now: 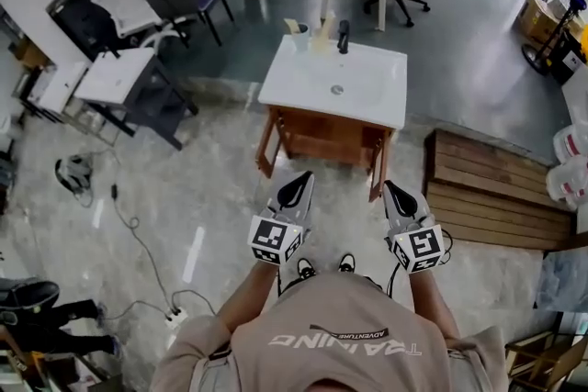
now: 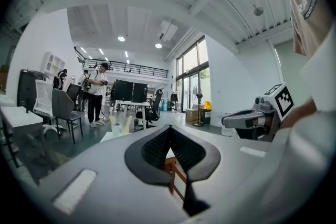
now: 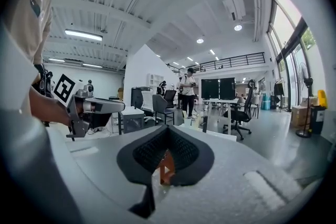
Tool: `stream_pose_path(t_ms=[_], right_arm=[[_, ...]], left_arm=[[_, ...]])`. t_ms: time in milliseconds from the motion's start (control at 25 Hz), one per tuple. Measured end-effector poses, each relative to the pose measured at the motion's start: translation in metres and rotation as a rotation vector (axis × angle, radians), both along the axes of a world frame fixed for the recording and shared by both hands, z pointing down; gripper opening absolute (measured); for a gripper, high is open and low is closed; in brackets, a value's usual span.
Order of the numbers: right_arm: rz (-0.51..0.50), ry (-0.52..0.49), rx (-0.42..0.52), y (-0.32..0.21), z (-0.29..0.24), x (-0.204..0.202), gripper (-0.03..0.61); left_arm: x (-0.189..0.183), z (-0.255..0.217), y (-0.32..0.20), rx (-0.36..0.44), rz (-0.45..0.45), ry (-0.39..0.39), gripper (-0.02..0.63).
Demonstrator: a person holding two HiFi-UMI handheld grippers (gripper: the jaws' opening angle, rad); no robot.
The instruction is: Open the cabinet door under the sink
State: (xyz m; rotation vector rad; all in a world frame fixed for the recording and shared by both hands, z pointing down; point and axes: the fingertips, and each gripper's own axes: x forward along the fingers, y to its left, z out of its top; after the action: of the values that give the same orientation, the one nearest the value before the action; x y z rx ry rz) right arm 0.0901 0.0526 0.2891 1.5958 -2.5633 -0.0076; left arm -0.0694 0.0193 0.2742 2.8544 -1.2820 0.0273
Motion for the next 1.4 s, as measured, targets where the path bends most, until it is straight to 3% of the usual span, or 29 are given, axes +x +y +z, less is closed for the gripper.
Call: stream_pose_path(t_ms=[720,1400], right_arm=[[0.021,-0.016,-0.013,-0.001,0.009,0.004,0.0],[0.032,0.013,-0.005,0.008,0.005,0.006,0.0]], left_arm=[[-0.005,0.012,-0.015,-0.031,0.009,-0.026,0.018],[-0.006,0.009,-0.004,-0.019,0.004,0.009,0.018]])
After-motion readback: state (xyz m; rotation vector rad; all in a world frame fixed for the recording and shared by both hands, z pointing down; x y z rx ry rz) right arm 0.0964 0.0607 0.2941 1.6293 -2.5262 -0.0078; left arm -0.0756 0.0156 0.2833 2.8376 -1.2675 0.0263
